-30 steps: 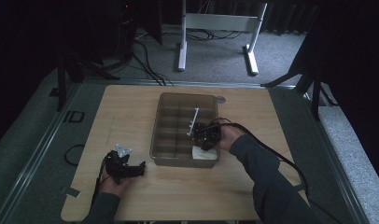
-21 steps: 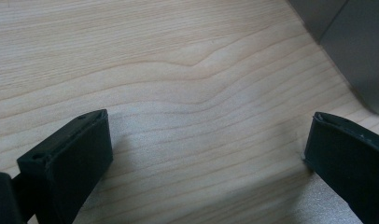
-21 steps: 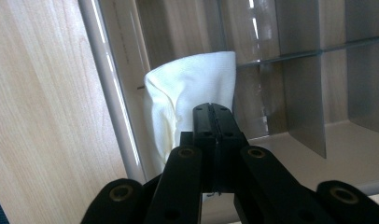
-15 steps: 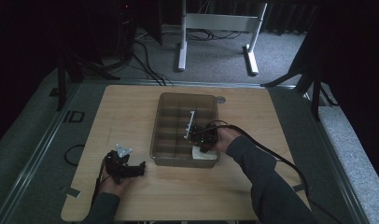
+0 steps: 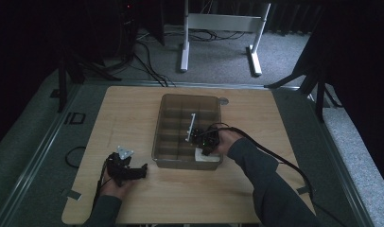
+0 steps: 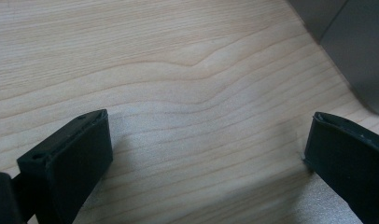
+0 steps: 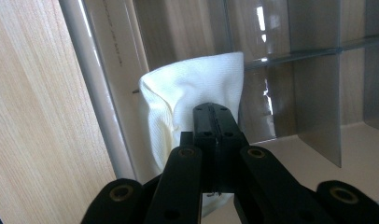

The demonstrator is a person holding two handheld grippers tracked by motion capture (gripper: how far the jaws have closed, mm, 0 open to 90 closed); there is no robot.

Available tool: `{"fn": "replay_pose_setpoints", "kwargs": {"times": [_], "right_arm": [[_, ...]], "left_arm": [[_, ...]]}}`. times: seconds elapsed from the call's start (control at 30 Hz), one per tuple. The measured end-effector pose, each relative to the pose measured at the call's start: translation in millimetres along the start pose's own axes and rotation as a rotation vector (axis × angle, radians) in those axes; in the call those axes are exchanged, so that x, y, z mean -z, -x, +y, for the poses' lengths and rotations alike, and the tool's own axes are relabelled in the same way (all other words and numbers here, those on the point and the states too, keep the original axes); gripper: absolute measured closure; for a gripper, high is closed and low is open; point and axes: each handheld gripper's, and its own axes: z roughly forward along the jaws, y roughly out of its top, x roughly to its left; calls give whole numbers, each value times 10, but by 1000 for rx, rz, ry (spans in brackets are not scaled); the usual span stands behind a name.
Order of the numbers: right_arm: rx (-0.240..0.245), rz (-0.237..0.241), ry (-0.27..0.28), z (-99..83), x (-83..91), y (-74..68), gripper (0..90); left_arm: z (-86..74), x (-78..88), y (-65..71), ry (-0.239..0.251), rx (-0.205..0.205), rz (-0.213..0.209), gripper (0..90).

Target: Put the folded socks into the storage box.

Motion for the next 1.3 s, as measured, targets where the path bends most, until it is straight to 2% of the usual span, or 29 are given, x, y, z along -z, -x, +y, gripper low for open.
{"fn": "replay_pose_setpoints", "kwargs": {"times": [0.5,0.87,1.13,1.3], "right_arm": [[-3,-1,-21,17,-52,-5,900],[4,-1,-71,34,-177,-29,900],[3,1,-54,15,-131,-23,900],[-2,10,0,-1,-1,-36,898]], "left_arm": [[0,1,-1,-2,-2,0,10],[0,1,0,-2,-1,0,10],[1,2,-2,-3,-4,0,10],[1,0,-1,-2,-3,-1,10]]}}
